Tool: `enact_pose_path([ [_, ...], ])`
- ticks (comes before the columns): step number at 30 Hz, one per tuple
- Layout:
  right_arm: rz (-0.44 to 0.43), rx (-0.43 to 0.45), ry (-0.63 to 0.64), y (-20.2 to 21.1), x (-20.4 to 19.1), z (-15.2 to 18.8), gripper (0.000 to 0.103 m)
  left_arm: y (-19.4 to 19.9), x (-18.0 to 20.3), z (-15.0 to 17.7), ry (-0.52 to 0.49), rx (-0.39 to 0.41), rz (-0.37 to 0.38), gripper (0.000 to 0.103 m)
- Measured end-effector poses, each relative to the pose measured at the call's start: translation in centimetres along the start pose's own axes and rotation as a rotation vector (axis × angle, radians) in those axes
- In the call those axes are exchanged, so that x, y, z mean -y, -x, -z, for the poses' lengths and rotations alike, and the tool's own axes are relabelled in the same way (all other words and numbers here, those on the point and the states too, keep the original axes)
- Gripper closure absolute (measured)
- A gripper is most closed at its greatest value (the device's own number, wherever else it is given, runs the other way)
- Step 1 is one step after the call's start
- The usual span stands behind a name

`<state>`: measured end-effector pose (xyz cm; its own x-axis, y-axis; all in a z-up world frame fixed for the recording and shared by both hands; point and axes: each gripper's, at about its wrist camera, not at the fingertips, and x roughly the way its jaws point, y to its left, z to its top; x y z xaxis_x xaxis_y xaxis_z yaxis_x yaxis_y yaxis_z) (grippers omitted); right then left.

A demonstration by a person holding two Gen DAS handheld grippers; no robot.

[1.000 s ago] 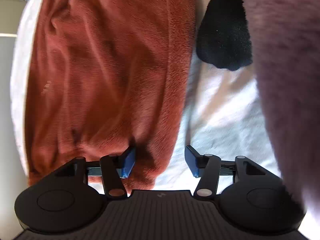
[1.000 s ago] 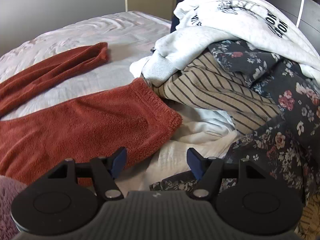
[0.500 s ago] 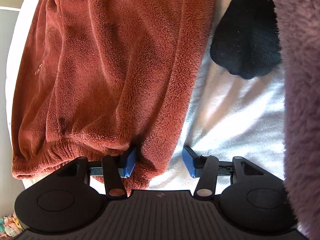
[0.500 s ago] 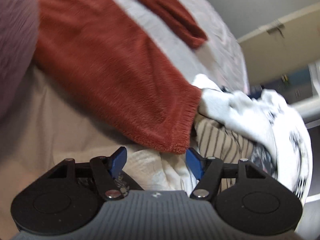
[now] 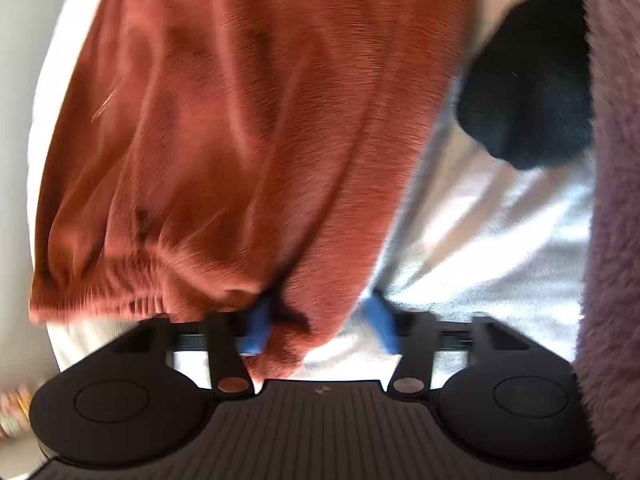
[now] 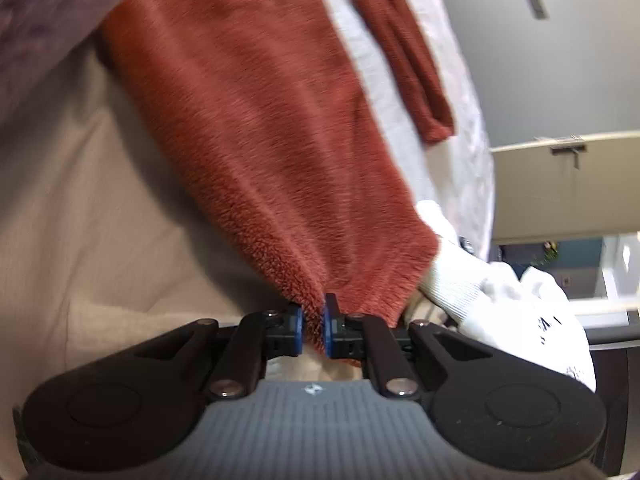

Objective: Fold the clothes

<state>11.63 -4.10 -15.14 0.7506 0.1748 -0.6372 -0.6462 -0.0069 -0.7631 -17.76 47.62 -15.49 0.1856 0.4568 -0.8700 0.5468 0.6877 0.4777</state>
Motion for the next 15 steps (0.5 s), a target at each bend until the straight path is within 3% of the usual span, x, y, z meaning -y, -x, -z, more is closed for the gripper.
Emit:
enact_pose_path([
  [1, 0.013, 0.0, -0.028, 0.2, 0.5, 0.0, 0.094, 0.1, -0.6, 0.3, 0.051, -0.001, -0.003, 0.084],
  [4, 0.061, 0.0, -0.084, 0.6, 2.8, -0.6, 0.095, 1.0, -2.5, 1.1, 0.179, 0.015, 0.024, 0.096],
  [10, 0.152, 0.021, -0.194, 1.3, 8.1, -3.1, 0.095, 6.1, -6.2, 3.6, 0.389, 0.102, -0.003, 0.098],
  [15, 0.204, 0.027, -0.285, 0.7, 12.8, -5.7, 0.095, 10.6, -8.8, 3.3, 0.56, 0.157, -0.05, 0.098],
])
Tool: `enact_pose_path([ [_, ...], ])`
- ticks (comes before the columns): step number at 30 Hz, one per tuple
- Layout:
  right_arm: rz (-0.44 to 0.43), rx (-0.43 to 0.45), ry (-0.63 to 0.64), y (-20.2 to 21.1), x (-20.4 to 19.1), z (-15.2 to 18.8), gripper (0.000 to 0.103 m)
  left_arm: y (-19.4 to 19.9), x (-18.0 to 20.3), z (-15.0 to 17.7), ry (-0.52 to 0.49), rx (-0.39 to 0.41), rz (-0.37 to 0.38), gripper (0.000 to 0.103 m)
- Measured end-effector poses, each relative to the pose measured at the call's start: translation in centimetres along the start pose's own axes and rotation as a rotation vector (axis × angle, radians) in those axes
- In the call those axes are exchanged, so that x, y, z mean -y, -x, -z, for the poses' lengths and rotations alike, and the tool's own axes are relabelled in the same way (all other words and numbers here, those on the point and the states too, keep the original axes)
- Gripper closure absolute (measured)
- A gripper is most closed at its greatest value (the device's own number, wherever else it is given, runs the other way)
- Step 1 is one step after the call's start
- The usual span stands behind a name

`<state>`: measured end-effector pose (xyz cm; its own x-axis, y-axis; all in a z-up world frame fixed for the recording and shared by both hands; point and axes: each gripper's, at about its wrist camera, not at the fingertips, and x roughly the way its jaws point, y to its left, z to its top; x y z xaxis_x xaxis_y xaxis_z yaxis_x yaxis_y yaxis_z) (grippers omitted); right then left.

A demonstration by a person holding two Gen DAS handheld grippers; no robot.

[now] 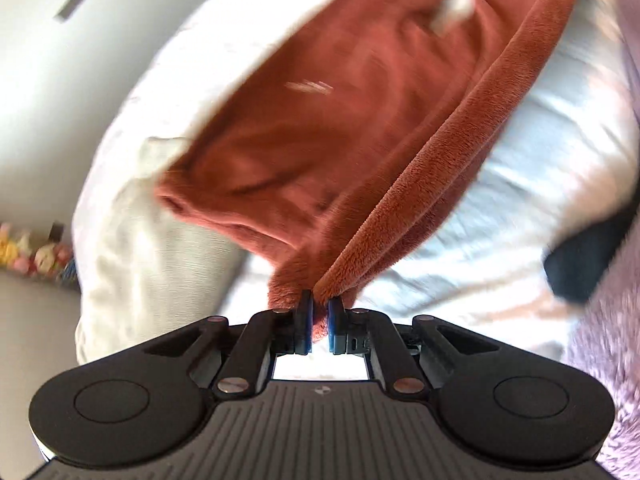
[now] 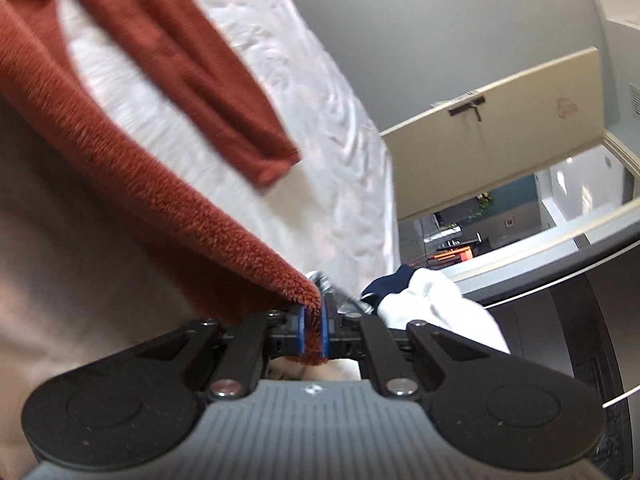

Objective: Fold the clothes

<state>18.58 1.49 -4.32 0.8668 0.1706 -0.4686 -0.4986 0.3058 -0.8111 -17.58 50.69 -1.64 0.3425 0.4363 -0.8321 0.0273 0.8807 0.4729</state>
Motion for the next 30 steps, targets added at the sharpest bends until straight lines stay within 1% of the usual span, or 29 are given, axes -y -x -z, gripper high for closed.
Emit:
enact_pose_path([
  [2, 0.018, -0.005, -0.027, -1.0, 1.2, -1.4, 0.095, 0.6, -1.6, -1.3, 0.044, 0.01, -0.002, 0.098],
  [4, 0.016, -0.017, -0.045, -2.7, 2.3, -3.1, 0.095, 0.5, -3.4, -2.9, 0.065, 0.003, -0.001, 0.098],
  [8, -0.012, -0.038, -0.063, -7.1, 4.0, -6.8, 0.095, -0.4, -6.9, -5.0, 0.089, -0.047, -0.006, 0.098],
  [11, -0.036, -0.048, -0.07, -10.3, 4.7, -9.3, 0.095, -2.6, -9.4, -7.0, 0.121, -0.092, -0.021, 0.098],
  [13, -0.055, -0.054, -0.08, -12.0, 4.6, -10.8, 0.095, -4.7, -11.1, -8.1, 0.135, -0.132, -0.047, 0.099],
  [15, -0.074, -0.062, -0.086, -14.1, 4.4, -12.3, 0.095, -6.8, -12.9, -9.3, 0.149, -0.173, -0.073, 0.103],
  [16, -0.075, -0.071, -0.085, -15.3, 4.3, -12.9, 0.095, -7.8, -13.8, -9.8, 0.161, -0.19, -0.083, 0.103],
  [20, -0.104, -0.102, -0.1, -19.9, 3.8, -15.4, 0.095, -10.4, -17.6, -11.0, 0.251, -0.21, -0.083, 0.103],
  [22, -0.115, -0.116, -0.097, -21.9, 3.0, -16.5, 0.095, -10.8, -18.0, -11.4, 0.27, -0.169, -0.053, 0.103],
  [24, -0.122, -0.12, -0.069, -23.0, 1.7, -17.4, 0.095, -11.0, -17.6, -11.5, 0.286, -0.142, 0.016, 0.103],
  [25, -0.123, -0.122, -0.055, -23.4, 1.1, -17.6, 0.095, -11.2, -17.2, -11.6, 0.272, -0.137, 0.046, 0.103],
  [27, -0.123, -0.126, -0.042, -23.9, 0.4, -17.9, 0.095, -11.2, -15.9, -11.5, 0.226, -0.119, 0.099, 0.097],
  [29, -0.12, -0.127, -0.038, -24.1, 0.2, -17.9, 0.095, -11.1, -14.7, -11.5, 0.175, -0.097, 0.152, 0.082],
  [30, -0.118, -0.128, -0.037, -24.1, 0.1, -17.9, 0.095, -10.9, -14.2, -11.4, 0.155, -0.083, 0.166, 0.078],
])
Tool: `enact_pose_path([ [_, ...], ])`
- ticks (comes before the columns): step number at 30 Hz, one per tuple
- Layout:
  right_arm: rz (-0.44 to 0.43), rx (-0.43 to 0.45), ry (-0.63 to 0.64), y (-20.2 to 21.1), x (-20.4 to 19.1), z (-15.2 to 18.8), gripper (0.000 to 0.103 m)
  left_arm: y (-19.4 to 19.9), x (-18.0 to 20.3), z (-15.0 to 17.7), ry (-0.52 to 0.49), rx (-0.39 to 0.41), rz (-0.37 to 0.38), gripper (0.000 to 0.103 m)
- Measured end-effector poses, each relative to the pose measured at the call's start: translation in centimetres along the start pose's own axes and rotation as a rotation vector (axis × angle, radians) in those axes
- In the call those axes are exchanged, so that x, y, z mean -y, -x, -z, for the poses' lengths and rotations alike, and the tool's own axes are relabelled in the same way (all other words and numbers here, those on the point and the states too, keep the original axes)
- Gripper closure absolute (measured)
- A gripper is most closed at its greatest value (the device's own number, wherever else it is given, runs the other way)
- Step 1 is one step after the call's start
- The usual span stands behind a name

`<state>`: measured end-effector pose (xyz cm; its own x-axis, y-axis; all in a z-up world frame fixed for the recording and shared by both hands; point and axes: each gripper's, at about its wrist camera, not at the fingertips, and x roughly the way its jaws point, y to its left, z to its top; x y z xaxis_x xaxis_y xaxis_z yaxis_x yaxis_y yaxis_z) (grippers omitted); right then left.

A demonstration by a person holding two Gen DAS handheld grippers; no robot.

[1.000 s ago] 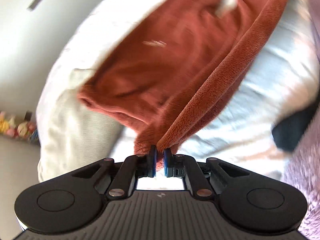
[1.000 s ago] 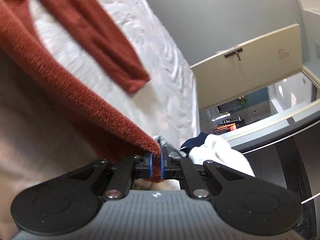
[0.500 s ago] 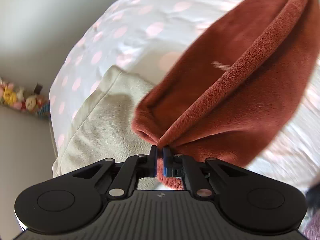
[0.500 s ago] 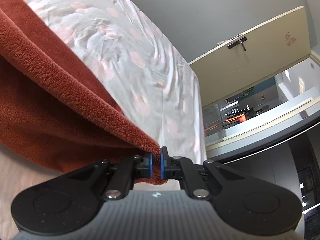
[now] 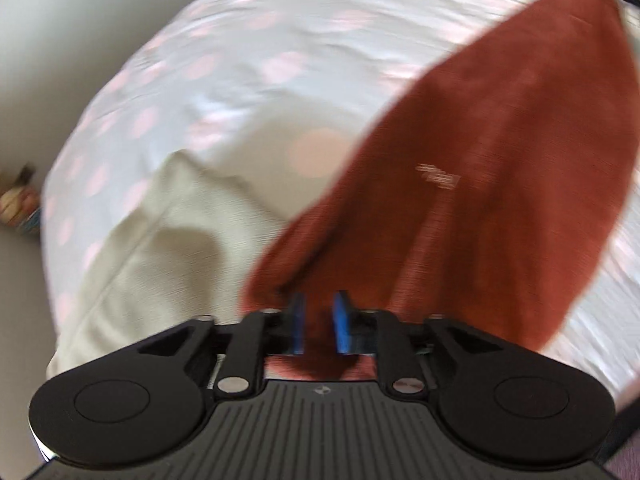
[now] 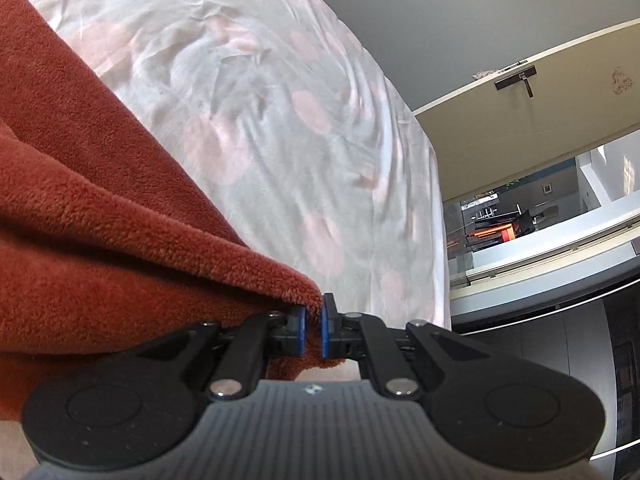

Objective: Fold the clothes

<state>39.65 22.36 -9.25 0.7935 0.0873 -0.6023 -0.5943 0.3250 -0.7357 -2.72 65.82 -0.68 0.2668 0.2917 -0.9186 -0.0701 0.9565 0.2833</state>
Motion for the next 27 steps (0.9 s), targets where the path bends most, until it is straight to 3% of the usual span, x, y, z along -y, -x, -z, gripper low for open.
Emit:
enact_pose_path([
  [4, 0.012, 0.005, -0.009, 0.4, 0.0, 0.1, 0.095, 0.3, 1.6, 0.7, -0.049, 0.031, 0.076, 0.047],
  [7, 0.022, 0.0, -0.018, 0.9, 0.1, 0.4, 0.095, -1.1, 2.6, 1.3, -0.081, -0.023, 0.065, 0.047],
  [9, 0.027, -0.004, -0.024, 1.3, 0.2, 0.5, 0.095, -3.1, 2.6, 1.8, -0.047, -0.104, 0.02, 0.05],
  [11, 0.031, -0.007, -0.03, 1.8, 0.5, 0.6, 0.095, -3.7, 2.3, 2.2, 0.033, -0.12, 0.017, 0.08],
  [13, 0.035, -0.008, -0.02, 2.5, 0.7, 0.9, 0.095, -3.4, 2.0, 2.5, 0.129, -0.092, 0.033, 0.088],
  [19, 0.018, -0.01, -0.019, 4.4, 2.3, 2.6, 0.095, 1.7, 0.1, 4.0, 0.293, 0.043, -0.014, 0.091],
  [22, 0.0, -0.011, -0.048, 4.8, 3.4, 2.4, 0.095, 3.0, -2.1, 3.8, 0.365, 0.059, -0.047, 0.091],
  [27, -0.017, -0.019, -0.053, 3.0, 3.0, -0.2, 0.095, 1.8, -4.6, 1.5, 0.412, 0.055, -0.126, 0.091],
])
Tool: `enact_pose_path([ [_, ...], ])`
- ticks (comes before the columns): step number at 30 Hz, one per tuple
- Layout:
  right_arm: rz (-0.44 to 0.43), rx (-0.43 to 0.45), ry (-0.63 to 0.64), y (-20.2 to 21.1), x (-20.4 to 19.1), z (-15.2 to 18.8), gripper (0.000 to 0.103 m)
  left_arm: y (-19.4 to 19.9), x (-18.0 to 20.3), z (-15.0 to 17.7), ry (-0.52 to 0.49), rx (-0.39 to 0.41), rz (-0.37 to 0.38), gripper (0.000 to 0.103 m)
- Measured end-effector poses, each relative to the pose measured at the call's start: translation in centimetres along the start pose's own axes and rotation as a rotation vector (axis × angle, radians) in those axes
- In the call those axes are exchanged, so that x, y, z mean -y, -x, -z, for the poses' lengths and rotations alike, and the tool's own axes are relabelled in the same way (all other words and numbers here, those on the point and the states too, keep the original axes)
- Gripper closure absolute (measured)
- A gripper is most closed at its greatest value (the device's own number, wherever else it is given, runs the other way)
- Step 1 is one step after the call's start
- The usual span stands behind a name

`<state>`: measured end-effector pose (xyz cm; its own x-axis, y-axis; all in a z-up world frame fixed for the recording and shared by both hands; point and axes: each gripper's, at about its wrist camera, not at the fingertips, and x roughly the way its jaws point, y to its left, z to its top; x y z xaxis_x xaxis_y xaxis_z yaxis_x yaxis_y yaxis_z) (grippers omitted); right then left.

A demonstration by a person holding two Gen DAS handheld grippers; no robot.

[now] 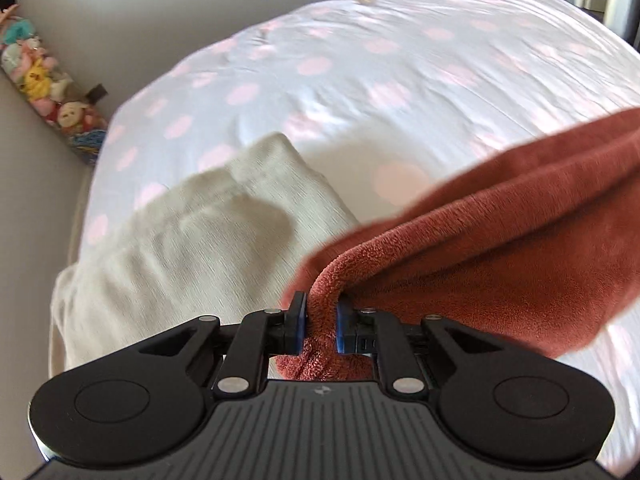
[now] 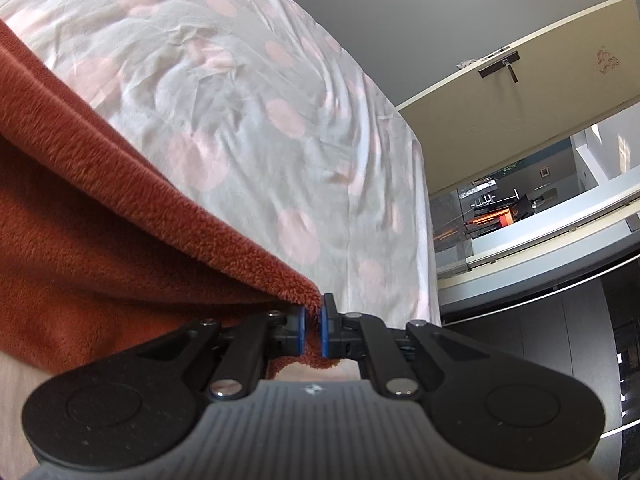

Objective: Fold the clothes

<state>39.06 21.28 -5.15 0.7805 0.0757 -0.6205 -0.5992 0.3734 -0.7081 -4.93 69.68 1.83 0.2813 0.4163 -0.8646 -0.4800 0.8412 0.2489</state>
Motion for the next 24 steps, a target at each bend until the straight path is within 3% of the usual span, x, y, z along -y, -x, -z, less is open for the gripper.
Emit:
enact_pose_path([
  [7, -0.036, -0.087, -0.011, -5.6, -2.0, -2.7, 0.094, -5.6, 0.7, -2.6, -0.045, -0.07, -0.079, 0.09],
  [11, -0.051, -0.113, 0.03, -7.4, -3.7, -2.9, 0.088, -7.2, 1.6, -2.5, -0.078, -0.071, -0.117, 0.083],
  [13, -0.049, -0.106, 0.021, -7.6, -3.9, -2.9, 0.08, -7.6, 1.8, -2.4, -0.08, -0.057, -0.131, 0.078],
  [15, -0.053, -0.089, -0.019, -7.2, -3.2, -2.8, 0.063, -7.2, 1.8, -2.4, -0.062, -0.035, -0.138, 0.068],
  [17, -0.072, -0.053, -0.086, -6.2, -1.8, -2.6, 0.048, -6.1, 2.0, -2.2, -0.068, 0.005, -0.148, 0.052],
  [19, -0.089, -0.02, -0.158, -4.9, -0.2, -2.2, 0.038, -4.7, 2.2, -2.0, -0.077, 0.038, -0.152, 0.051],
  [21, -0.108, 0.009, -0.24, -3.3, 1.6, -1.6, 0.034, -3.1, 2.2, -1.7, -0.062, 0.074, -0.151, 0.05],
  [24, -0.157, 0.028, -0.401, -1.1, 4.4, 0.1, 0.032, -0.3, 2.1, -1.1, -0.021, 0.136, -0.148, 0.038],
])
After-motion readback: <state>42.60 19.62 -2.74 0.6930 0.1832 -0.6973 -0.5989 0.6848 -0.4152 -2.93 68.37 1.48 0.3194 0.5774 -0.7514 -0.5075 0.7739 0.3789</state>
